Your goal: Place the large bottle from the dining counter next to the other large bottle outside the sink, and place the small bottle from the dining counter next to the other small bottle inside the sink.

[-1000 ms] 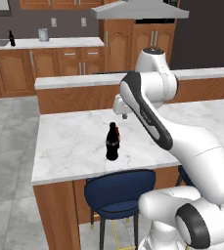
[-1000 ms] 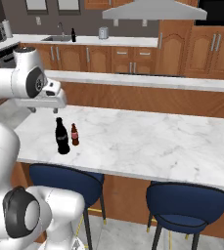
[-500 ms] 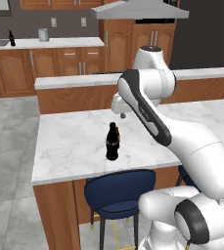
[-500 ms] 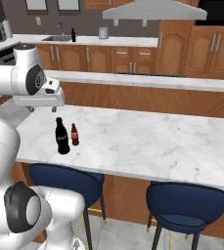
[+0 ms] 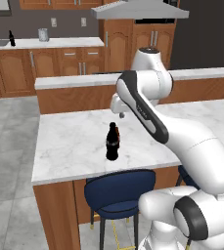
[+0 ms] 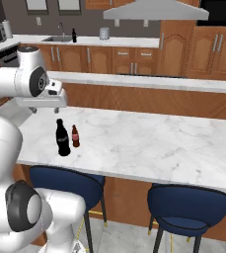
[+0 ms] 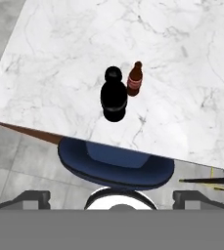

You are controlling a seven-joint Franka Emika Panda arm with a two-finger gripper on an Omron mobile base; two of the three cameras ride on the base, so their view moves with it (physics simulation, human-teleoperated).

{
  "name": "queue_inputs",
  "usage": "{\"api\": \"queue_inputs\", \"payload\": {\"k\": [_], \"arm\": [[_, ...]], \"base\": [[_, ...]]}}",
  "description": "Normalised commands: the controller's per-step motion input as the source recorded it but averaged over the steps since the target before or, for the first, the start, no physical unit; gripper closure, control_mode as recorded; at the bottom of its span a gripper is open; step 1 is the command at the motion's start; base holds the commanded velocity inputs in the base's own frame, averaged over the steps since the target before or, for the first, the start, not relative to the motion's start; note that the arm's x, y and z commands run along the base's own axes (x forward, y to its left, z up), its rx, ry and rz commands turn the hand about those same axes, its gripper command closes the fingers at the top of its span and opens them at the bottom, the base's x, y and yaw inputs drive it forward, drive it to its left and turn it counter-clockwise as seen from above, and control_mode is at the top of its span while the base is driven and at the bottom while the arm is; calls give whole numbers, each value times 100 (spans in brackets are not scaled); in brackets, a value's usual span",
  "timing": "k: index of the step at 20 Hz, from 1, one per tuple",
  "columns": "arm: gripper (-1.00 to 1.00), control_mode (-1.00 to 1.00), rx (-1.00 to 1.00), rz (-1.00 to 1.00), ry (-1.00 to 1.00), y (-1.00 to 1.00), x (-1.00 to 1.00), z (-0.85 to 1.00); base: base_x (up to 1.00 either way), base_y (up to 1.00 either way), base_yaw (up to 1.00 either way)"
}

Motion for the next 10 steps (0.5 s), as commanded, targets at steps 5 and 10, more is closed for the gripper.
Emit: {"api": "queue_inputs", "payload": {"k": [5, 10], "arm": [[-100, -100, 0, 0, 0, 0, 27, -12], [-100, -100, 0, 0, 0, 0, 20, -14]], "base": [[0, 0, 0], [0, 0, 0]]}}
